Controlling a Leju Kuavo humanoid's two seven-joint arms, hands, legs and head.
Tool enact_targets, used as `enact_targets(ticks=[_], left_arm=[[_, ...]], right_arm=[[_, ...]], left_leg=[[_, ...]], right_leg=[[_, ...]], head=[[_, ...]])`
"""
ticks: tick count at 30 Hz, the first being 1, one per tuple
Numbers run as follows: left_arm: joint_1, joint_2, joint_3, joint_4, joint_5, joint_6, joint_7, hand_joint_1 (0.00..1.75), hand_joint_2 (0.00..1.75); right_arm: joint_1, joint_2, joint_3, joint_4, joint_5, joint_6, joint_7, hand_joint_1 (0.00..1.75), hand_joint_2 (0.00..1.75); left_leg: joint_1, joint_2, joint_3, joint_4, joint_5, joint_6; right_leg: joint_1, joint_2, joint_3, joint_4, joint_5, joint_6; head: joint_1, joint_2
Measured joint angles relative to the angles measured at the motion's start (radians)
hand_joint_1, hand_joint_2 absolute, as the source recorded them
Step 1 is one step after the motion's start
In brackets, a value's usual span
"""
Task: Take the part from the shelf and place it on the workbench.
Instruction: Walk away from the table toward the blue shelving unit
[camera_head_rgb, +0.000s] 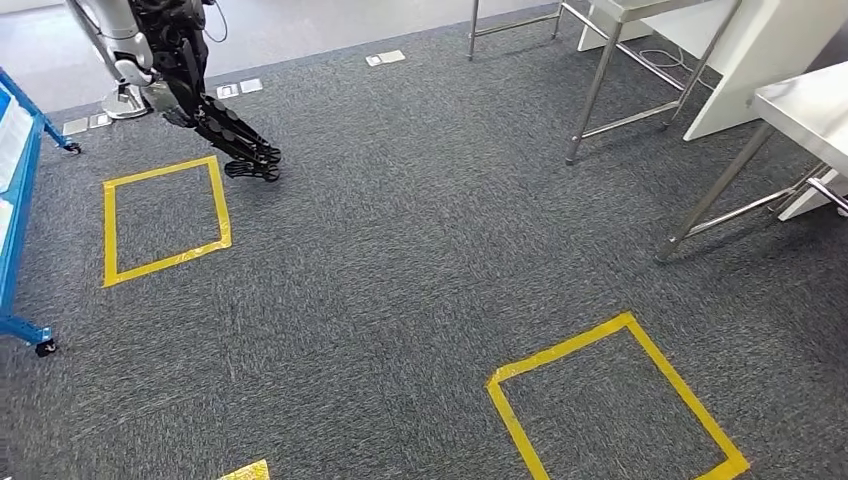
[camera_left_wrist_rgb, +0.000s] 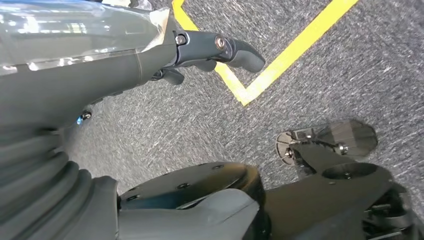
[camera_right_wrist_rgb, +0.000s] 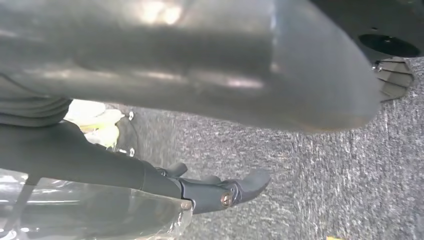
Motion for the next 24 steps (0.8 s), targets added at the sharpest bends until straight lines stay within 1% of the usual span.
enact_targets(ticks=[2,6,7,8,9,10,11,12,13,14,15,16,17,18,19,20,21,22,23,24], left_arm=[[0.001,0.0,0.0,0.0,-0.001,0.0,0.0,0.0,1.75],[0.002,0.0,0.0,0.0,-0.001,0.0,0.0,0.0,1.75],[0.002,0.0,0.0,0.0,-0.002,0.0,0.0,0.0,1.75],[0.002,-0.001,-0.001,0.0,-0.004,0.0,-0.001,0.0,1.75],[0.003,-0.001,-0.003,0.0,-0.007,-0.002,-0.004,0.0,1.75],[0.005,-0.001,-0.006,0.0,-0.011,-0.005,-0.006,0.0,1.75],[0.009,-0.002,-0.008,0.0,-0.016,-0.007,-0.006,0.0,1.75],[0.012,-0.002,-0.01,0.0,-0.018,-0.009,-0.005,0.0,1.75],[0.015,-0.003,-0.01,0.0,-0.019,-0.008,0.0,0.0,1.75],[0.016,-0.004,-0.01,0.0,-0.019,-0.006,0.004,0.0,1.75],[0.017,-0.004,-0.01,0.0,-0.019,-0.005,0.005,0.0,1.75],[0.018,-0.005,-0.01,0.0,-0.019,-0.004,0.006,0.0,1.75],[0.02,-0.005,-0.01,0.0,-0.019,-0.004,0.006,0.0,1.75],[0.022,-0.004,-0.01,0.0,-0.019,-0.004,0.006,0.0,1.75],[0.023,-0.004,-0.01,0.0,-0.019,-0.003,0.006,0.0,1.75],[0.023,-0.002,-0.01,0.0,-0.019,-0.003,0.006,0.0,1.75],[0.022,-0.001,-0.01,0.0,-0.019,-0.003,0.006,0.0,1.75],[0.02,0.0,-0.01,0.0,-0.019,-0.003,0.007,0.0,1.75],[0.02,0.001,-0.01,0.0,-0.019,-0.003,0.007,0.0,1.75],[0.021,0.002,-0.01,0.0,-0.019,-0.003,0.008,0.0,1.75]], right_arm=[[-0.001,0.0,0.0,0.0,0.001,-0.001,0.001,0.0,0.0],[-0.002,0.0,0.0,0.0,0.001,-0.001,0.002,0.0,0.0],[-0.002,0.001,0.001,0.0,0.002,-0.002,0.003,0.0,0.0],[-0.003,0.001,0.001,-0.001,0.003,-0.003,0.006,0.0,0.0],[-0.002,0.001,0.002,-0.001,0.007,-0.004,0.011,0.0,0.0],[0.0,0.001,0.004,-0.001,0.012,-0.004,0.018,0.0,0.0],[0.002,0.001,0.007,-0.001,0.019,-0.005,0.026,0.0,0.0],[0.005,0.001,0.011,-0.001,0.026,-0.004,0.032,0.0,0.0],[0.006,0.001,0.015,-0.001,0.031,-0.004,0.037,0.0,0.0],[0.005,0.001,0.018,-0.001,0.034,-0.004,0.039,0.0,0.0],[0.005,0.001,0.02,-0.001,0.035,-0.004,0.042,0.0,0.0],[0.003,0.001,0.021,-0.001,0.035,-0.004,0.044,0.0,0.0],[0.002,0.001,0.022,-0.001,0.036,-0.004,0.045,0.0,0.0],[0.001,0.001,0.022,-0.001,0.036,-0.004,0.046,0.0,0.0],[0.001,0.002,0.023,-0.001,0.036,-0.004,0.047,0.0,0.0],[0.001,0.002,0.023,-0.001,0.036,-0.004,0.047,0.0,0.0],[0.003,0.002,0.023,-0.001,0.035,-0.004,0.046,0.0,0.0],[0.005,0.002,0.023,-0.001,0.034,-0.004,0.046,0.0,0.0],[0.007,0.001,0.022,-0.001,0.033,-0.004,0.046,0.0,0.0],[0.008,0.001,0.022,-0.001,0.031,-0.004,0.046,0.0,0.0]], left_leg=[[-0.003,-0.01,-0.003,0.001,-0.001,0.004],[-0.005,-0.014,-0.004,0.001,0.0,0.006],[-0.004,-0.019,-0.004,-0.002,0.002,0.009],[-0.002,-0.027,-0.002,-0.006,0.006,0.014],[0.001,-0.044,-0.001,-0.01,0.011,0.022],[0.004,-0.071,0.0,-0.014,0.017,0.029],[0.007,-0.103,0.0,-0.015,0.02,0.033],[0.007,-0.136,-0.002,-0.014,0.022,0.033],[0.006,-0.163,-0.003,-0.01,0.021,0.029],[0.005,-0.18,-0.004,-0.006,0.021,0.023],[0.004,-0.189,-0.008,-0.004,0.021,0.016],[0.005,-0.198,-0.011,-0.004,0.022,0.009],[0.008,-0.205,-0.014,-0.005,0.024,0.002],[0.009,-0.197,-0.018,-0.001,0.022,-0.003],[0.009,-0.174,-0.026,0.014,0.011,-0.007],[0.007,-0.143,-0.042,0.05,-0.012,-0.011],[0.006,-0.108,-0.068,0.105,-0.045,-0.014],[0.005,-0.087,-0.101,0.175,-0.081,-0.017],[0.006,-0.079,-0.133,0.24,-0.109,-0.019],[0.006,-0.075,-0.152,0.281,-0.121,-0.02]], right_leg=[[-0.002,-0.009,0.007,-0.002,-0.001,0.004],[-0.002,-0.012,0.009,-0.003,0.0,0.005],[-0.001,-0.016,0.011,-0.003,0.0,0.007],[-0.002,-0.007,0.01,0.002,-0.005,0.01],[-0.004,0.025,-0.016,0.061,-0.035,0.009],[-0.006,0.059,-0.055,0.142,-0.067,0.011],[-0.012,0.102,-0.075,0.171,-0.073,0.019],[-0.017,0.143,-0.082,0.173,-0.066,0.027],[-0.021,0.164,-0.065,0.118,-0.035,0.036],[-0.024,0.18,-0.034,0.042,0.0,0.04],[-0.023,0.189,-0.026,0.019,0.008,0.035],[-0.02,0.185,-0.024,0.017,0.009,0.028],[-0.019,0.175,-0.023,0.017,0.011,0.02],[-0.018,0.166,-0.021,0.016,0.014,0.013],[-0.019,0.154,-0.02,0.014,0.017,0.006],[-0.02,0.141,-0.019,0.012,0.018,0.0],[-0.018,0.126,-0.019,0.011,0.018,-0.005],[-0.015,0.111,-0.02,0.011,0.016,-0.009],[-0.013,0.094,-0.021,0.011,0.015,-0.011],[-0.011,0.079,-0.021,0.011,0.014,-0.012]], head=[[0.0,0.0],[0.0,0.0],[0.0,0.0],[0.0,0.0],[0.003,0.0],[0.006,0.0],[0.01,0.0],[0.014,0.0],[0.016,0.0],[0.017,0.0],[0.017,0.0],[0.017,0.0],[0.015,0.0],[0.014,0.0],[0.011,0.0],[0.006,0.0],[0.003,0.0],[-0.001,0.0],[-0.002,0.0],[-0.002,0.0]])
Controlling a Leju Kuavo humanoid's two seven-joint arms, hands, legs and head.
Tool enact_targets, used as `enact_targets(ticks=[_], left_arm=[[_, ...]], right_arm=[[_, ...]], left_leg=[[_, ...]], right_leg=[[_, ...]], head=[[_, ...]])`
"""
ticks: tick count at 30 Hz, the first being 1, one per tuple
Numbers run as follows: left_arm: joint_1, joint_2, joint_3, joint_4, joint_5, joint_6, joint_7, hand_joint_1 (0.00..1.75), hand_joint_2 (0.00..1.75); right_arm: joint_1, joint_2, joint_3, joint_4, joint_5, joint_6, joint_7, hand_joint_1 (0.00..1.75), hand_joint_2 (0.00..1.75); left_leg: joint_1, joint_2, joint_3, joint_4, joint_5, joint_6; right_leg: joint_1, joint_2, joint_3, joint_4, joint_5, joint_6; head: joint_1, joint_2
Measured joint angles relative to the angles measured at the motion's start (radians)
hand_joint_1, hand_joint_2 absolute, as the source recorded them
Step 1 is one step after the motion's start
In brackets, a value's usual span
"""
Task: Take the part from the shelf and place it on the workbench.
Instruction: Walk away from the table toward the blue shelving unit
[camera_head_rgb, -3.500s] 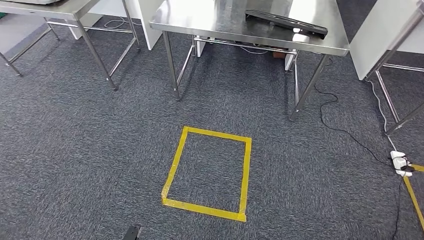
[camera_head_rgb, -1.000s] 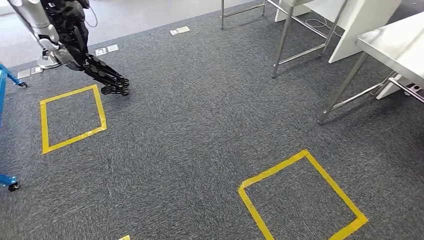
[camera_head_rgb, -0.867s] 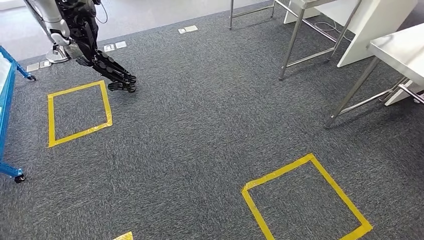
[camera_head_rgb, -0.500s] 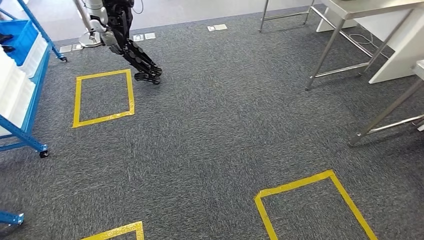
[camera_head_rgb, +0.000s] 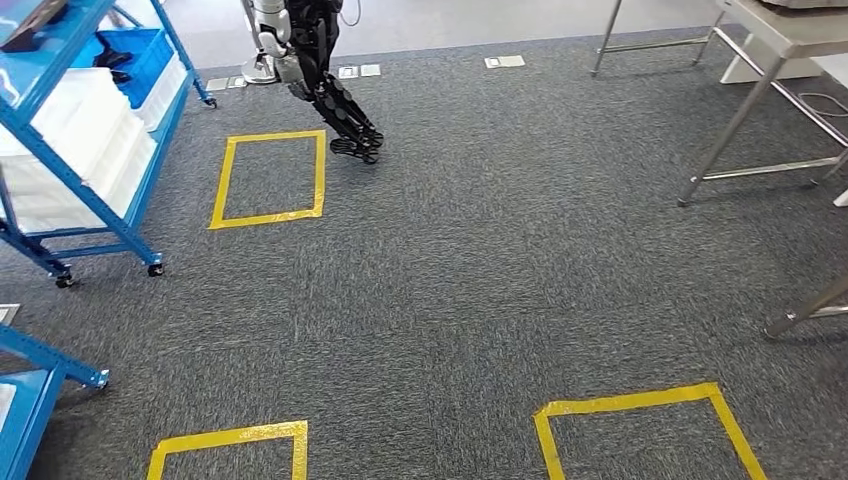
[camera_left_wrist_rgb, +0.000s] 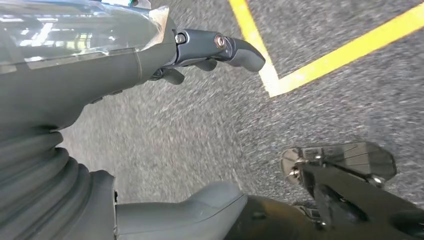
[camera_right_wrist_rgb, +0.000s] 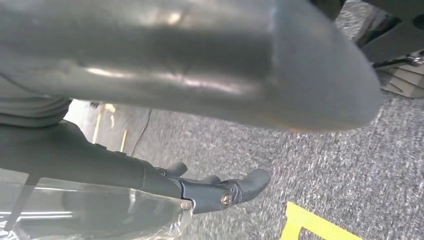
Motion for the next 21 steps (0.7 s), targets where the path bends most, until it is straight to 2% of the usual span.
enact_targets(ticks=[1,2,3,4,5,6,7,9,10,11,13,14,15,16,17,18,19,20,21], left_arm=[[0.002,0.001,0.0,0.0,0.0,0.0,0.0,0.0,1.75],[0.003,0.001,0.0,0.0,0.0,0.0,0.001,0.0,1.75],[0.004,0.002,0.0,0.0,0.0,0.0,0.001,0.0,1.75],[0.003,0.003,0.0,0.0,0.0,0.0,0.001,0.0,1.75],[0.001,0.004,0.0,0.0,0.0,0.0,0.001,0.0,1.75],[-0.001,0.004,0.0,-0.001,0.0,0.0,0.001,0.0,1.75],[-0.003,0.004,0.0,-0.001,0.0,0.0,0.001,0.0,1.75],[-0.003,0.004,0.0,-0.001,0.0,0.0,0.001,0.0,1.75],[-0.003,0.004,0.0,-0.001,0.0,-0.001,0.001,0.0,1.75],[-0.003,0.003,0.0,-0.001,-0.001,-0.001,0.002,0.0,1.75],[-0.004,0.001,-0.001,-0.001,-0.001,-0.002,0.002,0.0,1.75],[-0.005,0.0,-0.001,-0.001,-0.002,-0.003,0.003,0.0,1.75],[-0.005,-0.001,-0.002,-0.001,-0.002,-0.005,0.003,0.0,1.75],[-0.004,-0.001,-0.002,-0.001,-0.002,-0.007,0.003,0.0,1.75],[-0.003,-0.001,-0.002,-0.001,-0.003,-0.009,0.002,0.0,1.75],[-0.003,-0.001,-0.003,-0.001,-0.005,-0.01,0.002,0.0,1.75],[-0.003,-0.001,-0.003,-0.001,-0.008,-0.012,0.001,0.0,1.75],[-0.005,-0.002,-0.005,-0.001,-0.012,-0.012,0.0,0.0,1.75],[-0.006,-0.002,-0.006,-0.001,-0.017,-0.013,0.0,0.0,1.75]], right_arm=[[-0.001,0.0,0.0,0.0,-0.002,0.0,0.0,0.0,0.0],[-0.002,0.0,0.0,0.0,-0.003,0.0,0.0,0.0,0.0],[-0.003,0.0,0.0,0.0,-0.003,-0.001,0.0,0.0,0.0],[-0.004,0.0,0.0,0.0,-0.003,-0.001,0.0,0.0,0.0],[-0.004,0.0,0.0,0.0,-0.004,-0.001,0.0,0.0,0.0],[-0.005,0.0,-0.001,0.0,-0.004,-0.001,0.0,0.0,0.0],[-0.006,0.0,-0.001,0.0,-0.004,-0.001,0.0,0.0,0.0],[-0.008,0.002,-0.001,-0.001,-0.004,-0.001,-0.001,0.0,0.0],[-0.009,0.002,-0.001,-0.001,-0.004,-0.001,-0.001,0.0,0.0],[-0.009,0.003,-0.001,-0.002,-0.004,-0.002,-0.001,0.0,0.0],[-0.006,0.003,-0.001,-0.002,-0.008,-0.002,-0.002,0.0,0.0],[-0.004,0.004,-0.001,-0.002,-0.011,-0.002,-0.002,0.0,0.0],[-0.002,0.003,-0.001,-0.002,-0.013,-0.003,-0.002,0.0,0.0],[-0.001,0.003,-0.001,-0.002,-0.016,-0.003,-0.002,0.0,0.0],[0.0,0.003,-0.001,-0.002,-0.018,-0.004,-0.002,0.0,0.0],[-0.001,0.003,-0.002,-0.002,-0.022,-0.007,-0.002,0.0,0.0],[-0.001,0.003,-0.003,-0.001,-0.026,-0.009,-0.002,0.0,0.0],[-0.002,0.004,-0.005,-0.001,-0.032,-0.012,-0.002,0.0,0.0],[-0.002,0.004,-0.007,-0.001,-0.037,-0.015,-0.002,0.0,0.0]], left_leg=[[0.0,0.004,0.0,0.004,0.008,0.0],[0.0,0.01,0.021,-0.033,0.033,0.002],[-0.001,0.025,0.059,-0.1,0.065,0.005],[-0.004,0.054,0.1,-0.173,0.091,0.009],[-0.007,0.076,0.132,-0.23,0.108,0.014],[-0.011,0.092,0.15,-0.264,0.115,0.02],[-0.015,0.096,0.155,-0.275,0.114,0.024],[-0.015,0.069,0.154,-0.282,0.12,0.036],[-0.012,0.056,0.156,-0.288,0.125,0.043],[-0.009,0.042,0.158,-0.293,0.131,0.05],[-0.005,0.014,0.159,-0.298,0.137,0.059],[-0.005,-0.003,0.157,-0.298,0.138,0.061],[-0.005,-0.02,0.156,-0.297,0.139,0.061],[-0.005,-0.036,0.156,-0.297,0.139,0.061],[-0.005,-0.052,0.157,-0.296,0.139,0.06],[-0.004,-0.067,0.158,-0.295,0.139,0.059],[-0.003,-0.081,0.158,-0.293,0.139,0.056],[-0.004,-0.095,0.157,-0.29,0.138,0.051],[-0.005,-0.105,0.154,-0.287,0.137,0.045]], right_leg=[[0.001,-0.015,0.0,0.0,-0.001,-0.001],[0.002,-0.028,0.001,0.0,-0.002,-0.001],[0.002,-0.04,0.003,0.0,-0.003,-0.002],[0.006,-0.051,0.006,0.001,-0.006,-0.001],[0.01,-0.06,0.007,0.001,-0.008,0.002],[0.013,-0.07,0.01,0.001,-0.011,0.005],[0.015,-0.079,0.013,0.001,-0.014,0.008],[0.013,-0.096,0.019,-0.001,-0.017,0.016],[0.012,-0.083,0.017,0.008,-0.025,0.018],[0.01,-0.056,0.007,0.034,-0.042,0.02],[0.008,0.013,-0.044,0.147,-0.095,0.015],[0.007,0.031,-0.078,0.216,-0.12,0.014],[0.006,0.039,-0.106,0.268,-0.134,0.016],[0.005,0.042,-0.12,0.287,-0.132,0.021],[0.002,0.045,-0.114,0.265,-0.113,0.03],[-0.001,0.053,-0.09,0.204,-0.08,0.04],[-0.007,0.073,-0.059,0.129,-0.048,0.049],[-0.01,0.091,-0.033,0.065,-0.022,0.052],[-0.012,0.104,-0.017,0.023,-0.006,0.05]], head=[[0.0,0.0],[0.0,0.0],[0.0,0.0],[-0.001,0.0],[0.0,0.0],[0.001,0.0],[0.002,0.0],[0.003,0.0],[0.005,0.0],[0.006,0.0],[0.012,0.0],[0.013,0.0],[0.014,0.0],[0.015,0.0],[0.015,0.0],[0.015,0.0],[0.016,0.0],[0.017,0.0],[0.018,0.0]])
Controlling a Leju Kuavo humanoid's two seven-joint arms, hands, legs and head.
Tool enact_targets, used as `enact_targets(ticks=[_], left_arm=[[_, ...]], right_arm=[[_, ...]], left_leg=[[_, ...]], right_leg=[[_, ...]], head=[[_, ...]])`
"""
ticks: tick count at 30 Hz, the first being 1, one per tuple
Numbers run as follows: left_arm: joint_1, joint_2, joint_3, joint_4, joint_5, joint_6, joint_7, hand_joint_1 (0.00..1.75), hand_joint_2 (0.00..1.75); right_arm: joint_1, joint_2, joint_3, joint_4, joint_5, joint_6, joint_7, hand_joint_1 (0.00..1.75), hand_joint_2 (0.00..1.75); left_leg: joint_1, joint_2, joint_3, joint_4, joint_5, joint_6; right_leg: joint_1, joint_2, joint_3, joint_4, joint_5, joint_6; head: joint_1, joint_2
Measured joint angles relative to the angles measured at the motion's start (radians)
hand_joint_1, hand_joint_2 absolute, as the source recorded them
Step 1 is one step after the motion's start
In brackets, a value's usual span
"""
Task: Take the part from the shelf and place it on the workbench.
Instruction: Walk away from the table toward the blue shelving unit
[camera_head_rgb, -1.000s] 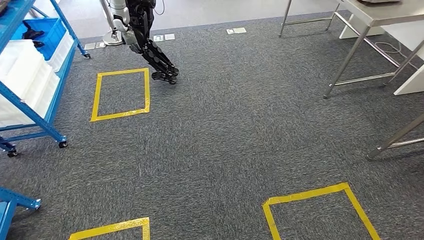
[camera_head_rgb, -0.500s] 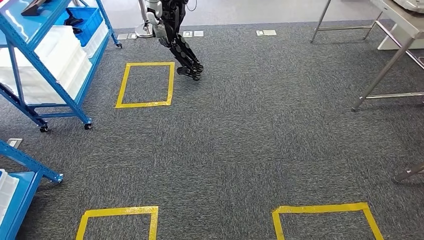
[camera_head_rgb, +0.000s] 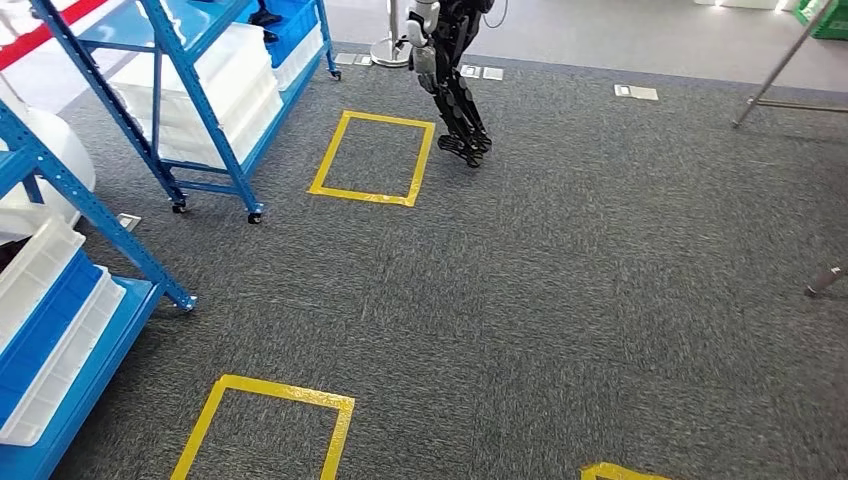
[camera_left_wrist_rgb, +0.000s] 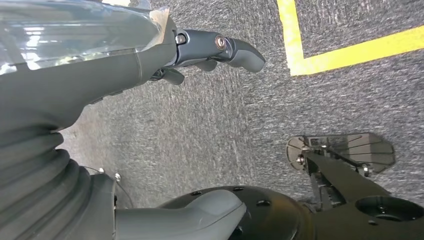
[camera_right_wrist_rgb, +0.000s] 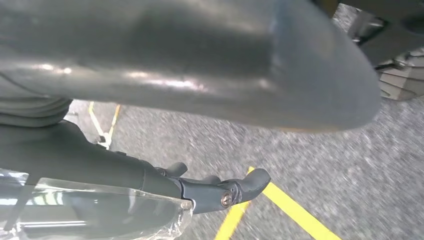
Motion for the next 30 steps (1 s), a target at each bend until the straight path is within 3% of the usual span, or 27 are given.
enact_targets(ticks=[1,3,4,6,8,9,10,11,12,14,16,18,19,21,23,25,26,27,29,30], left_arm=[[-0.001,0.0,-0.003,0.0,-0.005,-0.002,0.0,0.0,1.75],[-0.002,0.0,-0.011,0.0,-0.017,-0.007,0.001,0.0,1.75],[-0.002,0.0,-0.015,0.0,-0.022,-0.009,0.002,0.0,1.75],[-0.007,0.002,-0.023,0.0,-0.032,-0.013,0.006,0.0,1.75],[-0.017,0.004,-0.03,-0.001,-0.039,-0.015,0.011,0.0,1.75],[-0.021,0.005,-0.034,-0.001,-0.043,-0.017,0.013,0.0,1.75],[-0.024,0.006,-0.038,-0.002,-0.045,-0.018,0.015,0.0,1.75],[-0.024,0.006,-0.042,-0.002,-0.048,-0.019,0.016,0.0,1.75],[-0.025,0.007,-0.045,-0.002,-0.049,-0.02,0.017,0.0,1.75],[-0.029,0.007,-0.049,-0.002,-0.05,-0.024,0.02,0.0,1.75],[-0.034,0.006,-0.054,-0.002,-0.05,-0.028,0.022,0.0,1.75],[-0.035,0.004,-0.057,-0.002,-0.05,-0.03,0.025,0.0,1.75],[-0.034,0.003,-0.057,-0.002,-0.05,-0.03,0.026,0.0,1.75],[-0.036,0.001,-0.059,-0.002,-0.05,-0.03,0.026,0.0,1.75],[-0.039,0.0,-0.063,-0.002,-0.05,-0.03,0.027,0.0,1.75],[-0.037,0.0,-0.066,-0.002,-0.05,-0.03,0.027,0.0,1.75],[-0.035,0.0,-0.066,-0.002,-0.05,-0.03,0.027,0.0,1.75],[-0.034,0.0,-0.066,-0.002,-0.05,-0.03,0.027,0.0,1.75],[-0.033,0.0,-0.066,-0.002,-0.05,-0.03,0.027,0.0,1.75],[-0.033,-0.001,-0.066,-0.002,-0.05,-0.03,0.027,0.0,1.75]], right_arm=[[-0.001,0.0,-0.003,0.0,-0.006,-0.002,0.0,0.0,0.0],[-0.002,0.002,-0.012,0.0,-0.018,-0.005,0.001,0.0,0.0],[-0.003,0.003,-0.017,0.0,-0.024,-0.007,0.001,0.0,0.0],[-0.003,0.006,-0.026,0.0,-0.034,-0.012,0.001,0.0,0.0],[0.0,0.008,-0.034,0.0,-0.039,-0.017,0.001,0.0,0.0],[0.002,0.008,-0.039,0.0,-0.042,-0.018,0.001,0.0,0.0],[0.003,0.008,-0.043,0.0,-0.044,-0.018,0.002,0.0,0.0],[0.002,0.007,-0.047,0.0,-0.047,-0.018,0.002,0.0,0.0],[0.001,0.008,-0.05,0.0,-0.048,-0.018,0.002,0.0,0.0],[0.0,0.009,-0.053,0.0,-0.049,-0.018,0.003,0.0,0.0],[-0.001,0.01,-0.056,0.0,-0.049,-0.018,0.005,0.0,0.0],[-0.002,0.011,-0.058,0.0,-0.048,-0.018,0.006,0.0,0.0],[-0.003,0.012,-0.058,-0.001,-0.047,-0.018,0.006,0.0,0.0],[-0.004,0.013,-0.058,-0.001,-0.047,-0.018,0.006,0.0,0.0],[-0.002,0.014,-0.059,0.0,-0.047,-0.018,0.007,0.0,0.0],[0.002,0.014,-0.062,0.0,-0.047,-0.018,0.008,0.0,0.0],[0.003,0.014,-0.064,0.0,-0.047,-0.018,0.008,0.0,0.0],[0.004,0.014,-0.066,0.0,-0.046,-0.018,0.008,0.0,0.0],[0.004,0.014,-0.067,0.0,-0.045,-0.018,0.008,0.0,0.0],[0.003,0.014,-0.067,0.0,-0.045,-0.018,0.008,0.0,0.0]], left_leg=[[0.0,-0.008,-0.003,0.002,0.0,-0.006],[0.002,-0.023,-0.01,0.002,0.002,-0.018],[0.003,-0.014,-0.015,0.008,-0.002,-0.023],[0.002,0.039,-0.045,0.07,-0.043,-0.03],[0.001,0.093,-0.107,0.201,-0.111,-0.037],[0.001,0.102,-0.136,0.261,-0.134,-0.039],[0.001,0.106,-0.149,0.29,-0.138,-0.04],[0.002,0.11,-0.143,0.282,-0.124,-0.039],[0.001,0.117,-0.116,0.233,-0.094,-0.037],[-0.004,0.161,-0.038,0.094,-0.037,-0.029],[-0.012,0.191,0.0,0.018,-0.02,-0.02],[-0.016,0.172,-0.001,0.009,-0.02,-0.009],[-0.015,0.16,0.001,0.004,-0.017,-0.003],[-0.007,0.135,0.006,-0.005,-0.007,0.01],[-0.003,0.107,0.005,-0.007,-0.002,0.017],[-0.003,0.075,0.003,-0.006,-0.001,0.019],[-0.003,0.059,0.004,-0.006,-0.001,0.018],[-0.002,0.044,0.005,-0.005,-0.001,0.018],[-0.002,0.014,0.005,0.001,-0.003,0.011],[-0.003,0.001,0.002,0.005,-0.005,0.006]], right_leg=[[0.001,0.006,0.006,-0.015,0.004,-0.006],[0.004,-0.013,0.009,-0.016,0.008,-0.022],[0.003,-0.024,0.011,-0.018,0.011,-0.028],[0.002,-0.049,0.011,-0.022,0.014,-0.041],[0.008,-0.078,0.011,-0.021,0.012,-0.048],[0.011,-0.094,0.011,-0.021,0.011,-0.05],[0.013,-0.109,0.011,-0.021,0.01,-0.051],[0.014,-0.122,0.011,-0.021,0.009,-0.052],[0.014,-0.134,0.013,-0.021,0.008,-0.053],[0.019,-0.154,0.018,-0.02,0.004,-0.051],[0.025,-0.172,0.022,-0.02,-0.001,-0.044],[0.028,-0.192,0.027,-0.022,-0.005,-0.036],[0.026,-0.187,0.028,-0.019,-0.008,-0.032],[0.024,-0.133,0.007,0.032,-0.037,-0.028],[0.02,-0.074,-0.057,0.164,-0.093,-0.031],[0.018,-0.062,-0.115,0.274,-0.125,-0.028],[0.016,-0.06,-0.119,0.276,-0.116,-0.02],[0.014,-0.057,-0.104,0.236,-0.091,-0.011],[0.005,-0.02,-0.043,0.091,-0.026,0.007],[0.001,-0.001,-0.02,0.034,-0.005,0.006]], head=[[0.0,0.0],[-0.001,0.0],[-0.003,0.0],[-0.013,0.0],[-0.022,0.0],[-0.023,0.0],[-0.023,0.0],[-0.023,0.0],[-0.023,0.0],[-0.024,0.0],[-0.021,0.0],[-0.018,0.0],[-0.018,0.0],[-0.014,0.0],[-0.008,0.0],[-0.005,0.0],[-0.005,0.0],[-0.005,0.0],[-0.004,0.0],[-0.003,0.0]])
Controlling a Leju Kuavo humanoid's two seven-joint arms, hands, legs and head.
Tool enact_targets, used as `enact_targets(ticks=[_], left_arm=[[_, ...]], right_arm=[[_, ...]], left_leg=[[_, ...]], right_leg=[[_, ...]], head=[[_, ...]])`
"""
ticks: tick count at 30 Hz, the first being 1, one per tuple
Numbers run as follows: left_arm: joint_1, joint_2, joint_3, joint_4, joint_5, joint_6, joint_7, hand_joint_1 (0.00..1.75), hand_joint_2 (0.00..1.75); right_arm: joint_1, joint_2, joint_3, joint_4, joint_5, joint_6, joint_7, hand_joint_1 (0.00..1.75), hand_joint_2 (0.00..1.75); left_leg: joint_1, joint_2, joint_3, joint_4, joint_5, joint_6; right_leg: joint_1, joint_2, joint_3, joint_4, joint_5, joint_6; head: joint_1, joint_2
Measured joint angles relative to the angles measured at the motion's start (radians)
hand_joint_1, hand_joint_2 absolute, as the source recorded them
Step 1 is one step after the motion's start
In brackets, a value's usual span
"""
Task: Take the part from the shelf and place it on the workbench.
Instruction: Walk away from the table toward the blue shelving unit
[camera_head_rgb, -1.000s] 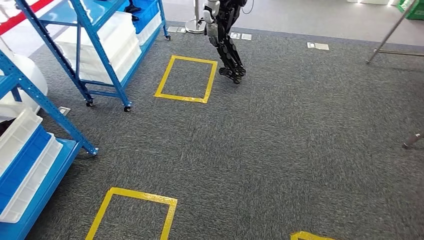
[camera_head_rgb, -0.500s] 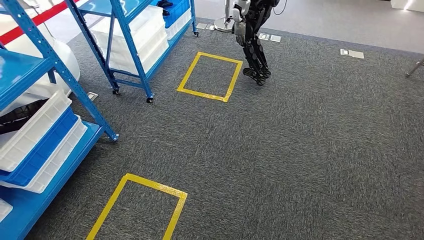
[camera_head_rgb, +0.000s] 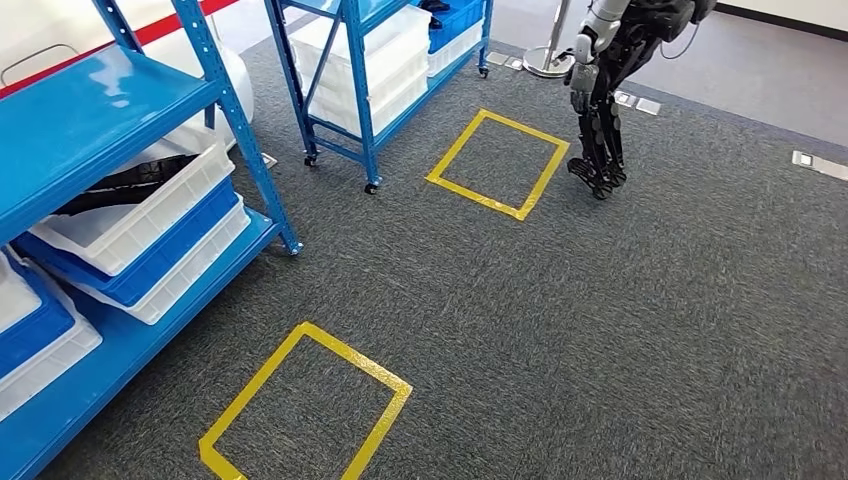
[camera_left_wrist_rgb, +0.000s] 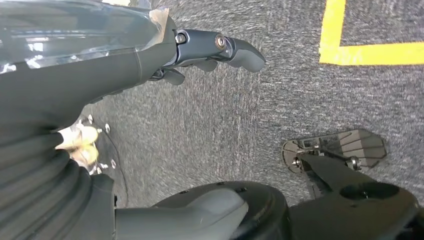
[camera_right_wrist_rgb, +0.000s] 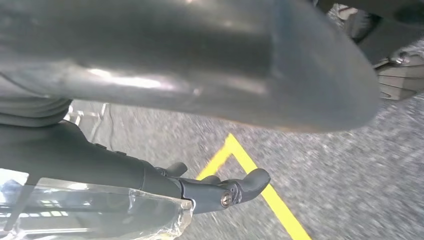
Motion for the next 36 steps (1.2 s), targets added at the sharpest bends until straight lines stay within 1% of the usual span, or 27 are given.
enact_targets(ticks=[1,2,4,5,6,8,9,10,11,12,13,15,16,17,19,21,23,25,26,27,28,29,30,32,34,35,36], left_arm=[[0.0,0.0,0.0,0.0,0.0,0.0,0.0,0.0,1.75],[0.001,0.0,0.0,0.0,0.0,0.001,0.0,0.0,1.75],[0.004,0.002,0.0,0.0,0.0,0.003,0.001,0.0,1.75],[0.005,0.002,0.0,0.0,0.0,0.005,0.002,0.0,1.75],[0.005,0.003,0.0,0.0,0.001,0.007,0.003,0.0,1.75],[0.002,0.005,0.0,0.0,0.001,0.011,0.005,0.0,1.75],[0.001,0.006,0.0,0.0,0.001,0.012,0.005,0.0,1.75],[0.0,0.008,0.0,-0.001,0.002,0.012,0.006,0.0,1.75],[0.001,0.009,0.0,-0.001,0.002,0.012,0.006,0.0,1.75],[0.003,0.011,0.0,-0.001,0.002,0.012,0.007,0.0,1.75],[0.003,0.012,0.0,-0.001,0.002,0.012,0.007,0.0,1.75],[-0.001,0.012,0.0,-0.001,0.001,0.01,0.007,0.0,1.75],[-0.005,0.012,0.0,-0.001,0.001,0.008,0.008,0.0,1.75],[-0.009,0.012,0.0,-0.001,0.001,0.006,0.008,0.0,1.75],[-0.014,0.011,-0.001,-0.001,0.001,0.001,0.009,0.0,1.75],[-0.018,0.011,-0.001,-0.001,0.003,-0.001,0.009,0.0,1.75],[-0.027,0.009,-0.001,-0.001,0.008,-0.002,0.009,0.0,1.75],[-0.037,0.008,-0.001,-0.001,0.012,-0.003,0.011,0.0,1.75],[-0.04,0.008,-0.001,-0.001,0.013,-0.004,0.015,0.0,1.75],[-0.042,0.008,-0.001,-0.001,0.014,-0.004,0.021,0.0,1.75],[-0.045,0.008,-0.001,-0.001,0.014,-0.005,0.027,0.0,1.75],[-0.05,0.008,-0.001,-0.001,0.012,-0.006,0.033,0.0,1.75],[-0.056,0.008,-0.001,-0.001,0.009,-0.007,0.038,0.0,1.75],[-0.067,0.008,-0.001,-0.001,0.001,-0.008,0.043,0.0,1.75],[-0.072,0.009,-0.003,-0.001,-0.008,-0.008,0.045,0.0,1.75],[-0.073,0.01,-0.004,-0.001,-0.012,-0.008,0.046,0.0,1.75],[-0.073,0.01,-0.005,-0.001,-0.014,-0.008,0.046,0.0,1.75]], right_arm=[[-0.001,0.0,0.0,0.0,0.001,0.0,0.0,0.0,0.0],[-0.002,0.0,0.0,0.0,0.002,0.001,0.0,0.0,0.0],[-0.003,0.001,0.0,0.0,0.005,0.002,0.001,0.0,0.0],[-0.003,0.002,-0.001,0.0,0.007,0.002,0.001,0.0,0.0],[-0.003,0.003,-0.001,0.0,0.008,0.002,0.002,0.0,0.0],[-0.001,0.003,-0.001,0.0,0.01,0.003,0.002,0.0,0.0],[0.0,0.002,-0.001,0.0,0.011,0.004,0.002,0.0,0.0],[0.002,0.002,-0.001,0.0,0.012,0.004,0.002,0.0,0.0],[0.002,0.001,-0.001,0.0,0.012,0.004,0.002,0.0,0.0],[0.002,0.001,-0.001,0.0,0.012,0.004,0.002,0.0,0.0],[0.0,0.001,-0.001,0.0,0.013,0.004,0.002,0.0,0.0],[-0.002,0.002,-0.001,0.0,0.014,0.004,0.001,0.0,0.0],[-0.002,0.002,-0.001,0.0,0.015,0.004,0.0,0.0,0.0],[-0.003,0.002,-0.001,0.0,0.016,0.004,-0.001,0.0,0.0],[-0.006,0.001,-0.001,0.0,0.017,0.004,-0.001,0.0,0.0],[-0.009,0.002,-0.001,0.0,0.018,0.003,-0.003,0.0,0.0],[-0.009,0.001,-0.001,0.0,0.018,0.002,-0.003,0.0,0.0],[-0.007,0.0,-0.001,0.0,0.018,0.0,-0.004,0.0,0.0],[-0.006,-0.001,-0.001,0.0,0.017,-0.001,-0.005,0.0,0.0],[-0.007,-0.002,-0.002,0.0,0.014,-0.002,-0.005,0.0,0.0],[-0.009,-0.004,-0.004,0.0,0.012,-0.004,-0.005,0.0,0.0],[-0.011,-0.005,-0.006,0.0,0.008,-0.006,-0.005,0.0,0.0],[-0.013,-0.005,-0.008,0.0,0.005,-0.009,-0.005,0.0,0.0],[-0.017,-0.006,-0.013,0.0,0.0,-0.015,-0.004,0.0,0.0],[-0.019,-0.006,-0.018,0.001,-0.004,-0.02,-0.004,0.0,0.0],[-0.02,-0.005,-0.021,0.0,-0.004,-0.021,-0.004,0.0,0.0],[-0.021,-0.004,-0.023,0.0,-0.005,-0.021,-0.004,0.0,0.0]], left_leg=[[-0.001,-0.01,-0.004,0.003,-0.001,-0.006],[-0.001,-0.019,-0.008,0.005,-0.001,-0.012],[0.003,-0.029,-0.015,0.005,0.001,-0.023],[0.003,-0.013,-0.021,0.016,-0.007,-0.027],[0.002,0.015,-0.035,0.045,-0.026,-0.032],[0.001,0.081,-0.091,0.16,-0.092,-0.041],[0.002,0.096,-0.124,0.228,-0.122,-0.044],[0.004,0.103,-0.148,0.276,-0.137,-0.046],[0.005,0.107,-0.155,0.29,-0.133,-0.047],[0.006,0.112,-0.142,0.265,-0.111,-0.047],[0.006,0.126,-0.108,0.203,-0.077,-0.045],[0.001,0.182,-0.034,0.068,-0.026,-0.037],[-0.003,0.201,-0.014,0.027,-0.015,-0.032],[-0.008,0.209,-0.008,0.012,-0.014,-0.027],[-0.009,0.181,-0.01,0.007,-0.01,-0.017],[-0.003,0.155,-0.005,-0.002,-0.002,-0.005],[0.002,0.125,-0.005,-0.006,0.004,0.005],[0.003,0.092,-0.008,-0.006,0.006,0.009],[0.003,0.075,-0.008,-0.005,0.007,0.01],[0.004,0.06,-0.008,-0.004,0.007,0.009],[0.005,0.044,-0.007,-0.003,0.008,0.007],[0.006,0.031,-0.008,0.0,0.007,0.004],[0.005,0.017,-0.009,0.004,0.006,-0.001],[0.003,-0.002,-0.015,0.007,0.005,-0.014],[0.006,-0.017,-0.019,0.004,0.008,-0.026],[0.006,-0.009,-0.023,0.008,0.006,-0.031],[0.006,0.01,-0.031,0.024,-0.005,-0.036]], right_leg=[[-0.001,0.015,0.015,-0.033,0.011,-0.005],[0.0,0.017,0.019,-0.043,0.012,-0.014],[0.002,-0.006,0.022,-0.045,0.017,-0.031],[0.001,-0.018,0.023,-0.047,0.019,-0.039],[-0.001,-0.032,0.023,-0.05,0.02,-0.046],[0.002,-0.062,0.024,-0.052,0.019,-0.057],[0.004,-0.078,0.024,-0.051,0.017,-0.06],[0.006,-0.094,0.024,-0.051,0.016,-0.062],[0.007,-0.109,0.024,-0.051,0.015,-0.063],[0.007,-0.123,0.025,-0.051,0.014,-0.063],[0.008,-0.134,0.027,-0.051,0.013,-0.063],[0.013,-0.154,0.033,-0.051,0.008,-0.058],[0.016,-0.164,0.036,-0.05,0.005,-0.054],[0.02,-0.175,0.039,-0.051,0.003,-0.049],[0.021,-0.192,0.044,-0.053,-0.001,-0.04],[0.018,-0.153,0.037,-0.028,-0.018,-0.033],[0.014,-0.088,-0.011,0.075,-0.067,-0.036],[0.012,-0.065,-0.077,0.203,-0.11,-0.039],[0.012,-0.062,-0.094,0.23,-0.112,-0.035],[0.01,-0.06,-0.092,0.216,-0.096,-0.027],[0.007,-0.054,-0.071,0.162,-0.067,-0.017],[0.002,-0.036,-0.04,0.089,-0.035,-0.008],[0.0,-0.019,-0.013,0.024,-0.008,-0.004],[-0.001,0.0,0.013,-0.039,0.015,-0.013],[0.002,-0.018,0.015,-0.041,0.02,-0.031],[0.001,-0.027,0.017,-0.042,0.022,-0.038],[0.0,-0.037,0.017,-0.044,0.025,-0.044]], head=[[0.0,0.0],[-0.001,0.0],[-0.003,0.0],[-0.006,0.0],[-0.01,0.0],[-0.02,0.0],[-0.022,0.0],[-0.022,0.0],[-0.023,0.0],[-0.023,0.0],[-0.023,0.0],[-0.023,0.0],[-0.022,0.0],[-0.021,0.0],[-0.019,0.0],[-0.017,0.0],[-0.011,0.0],[-0.007,0.0],[-0.006,0.0],[-0.005,0.0],[-0.005,0.0],[-0.003,0.0],[-0.001,0.0],[0.0,0.0],[-0.003,0.0],[-0.004,0.0],[-0.009,0.0]])
